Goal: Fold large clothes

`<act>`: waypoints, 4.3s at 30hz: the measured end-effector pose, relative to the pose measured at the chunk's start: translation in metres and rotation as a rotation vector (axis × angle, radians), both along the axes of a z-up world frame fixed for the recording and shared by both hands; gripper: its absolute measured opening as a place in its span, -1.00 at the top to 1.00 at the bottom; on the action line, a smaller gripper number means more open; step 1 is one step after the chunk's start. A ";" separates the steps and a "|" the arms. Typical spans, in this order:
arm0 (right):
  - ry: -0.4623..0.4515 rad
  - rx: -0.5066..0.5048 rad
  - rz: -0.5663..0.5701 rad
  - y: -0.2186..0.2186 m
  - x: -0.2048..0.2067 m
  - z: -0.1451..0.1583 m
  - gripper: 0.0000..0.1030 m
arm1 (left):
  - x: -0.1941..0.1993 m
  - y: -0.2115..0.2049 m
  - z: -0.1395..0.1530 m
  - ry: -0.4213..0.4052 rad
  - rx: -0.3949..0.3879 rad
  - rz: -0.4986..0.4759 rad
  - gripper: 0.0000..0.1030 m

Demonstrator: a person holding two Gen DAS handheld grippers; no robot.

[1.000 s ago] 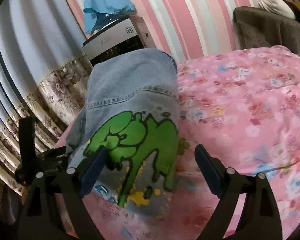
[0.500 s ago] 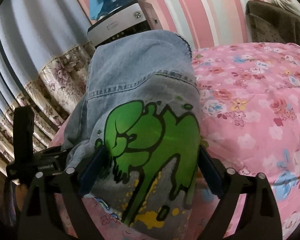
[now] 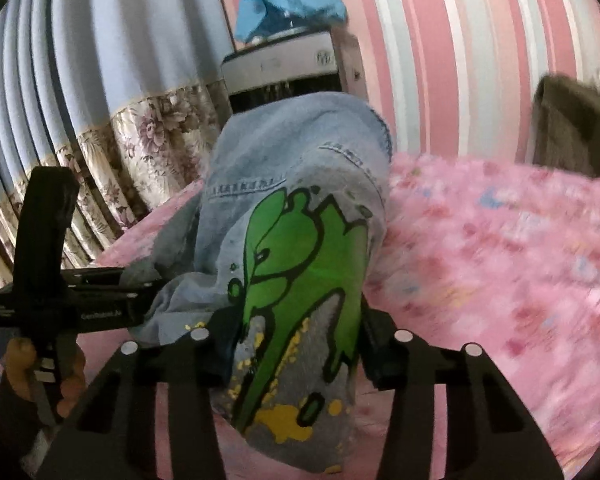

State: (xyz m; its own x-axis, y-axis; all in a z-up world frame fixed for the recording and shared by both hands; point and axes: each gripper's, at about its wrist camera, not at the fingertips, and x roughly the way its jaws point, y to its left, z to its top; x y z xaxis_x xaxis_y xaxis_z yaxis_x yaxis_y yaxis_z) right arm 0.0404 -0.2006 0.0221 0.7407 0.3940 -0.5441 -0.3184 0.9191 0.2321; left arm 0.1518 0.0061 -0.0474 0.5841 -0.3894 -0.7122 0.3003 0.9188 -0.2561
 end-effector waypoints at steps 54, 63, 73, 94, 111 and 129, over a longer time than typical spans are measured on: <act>-0.373 -0.095 -0.584 -0.136 -0.142 0.026 -0.96 | -0.106 -0.006 0.044 -0.676 0.208 0.388 -0.94; -0.395 -0.114 -0.579 -0.132 -0.144 0.028 -0.96 | -0.120 -0.004 0.048 -0.738 0.178 0.382 -0.94; -0.413 -0.085 -0.594 -0.138 -0.149 0.029 -0.96 | -0.130 -0.007 0.051 -0.790 0.175 0.372 -0.94; -0.411 -0.102 -0.608 -0.138 -0.150 0.028 -0.96 | -0.130 0.000 0.051 -0.781 0.142 0.391 -0.94; -0.402 -0.103 -0.614 -0.141 -0.150 0.027 -0.96 | -0.133 0.003 0.052 -0.793 0.151 0.432 -0.94; -0.395 -0.098 -0.620 -0.143 -0.151 0.026 -0.96 | -0.129 -0.004 0.051 -0.773 0.186 0.403 -0.94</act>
State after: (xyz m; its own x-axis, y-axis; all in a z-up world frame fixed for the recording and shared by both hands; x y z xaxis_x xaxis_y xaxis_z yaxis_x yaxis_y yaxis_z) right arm -0.1103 -0.3439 0.0481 0.9595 -0.1967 -0.2017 0.2227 0.9680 0.1154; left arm 0.0231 0.0024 0.0039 0.9951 0.0324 -0.0933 -0.0280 0.9984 0.0482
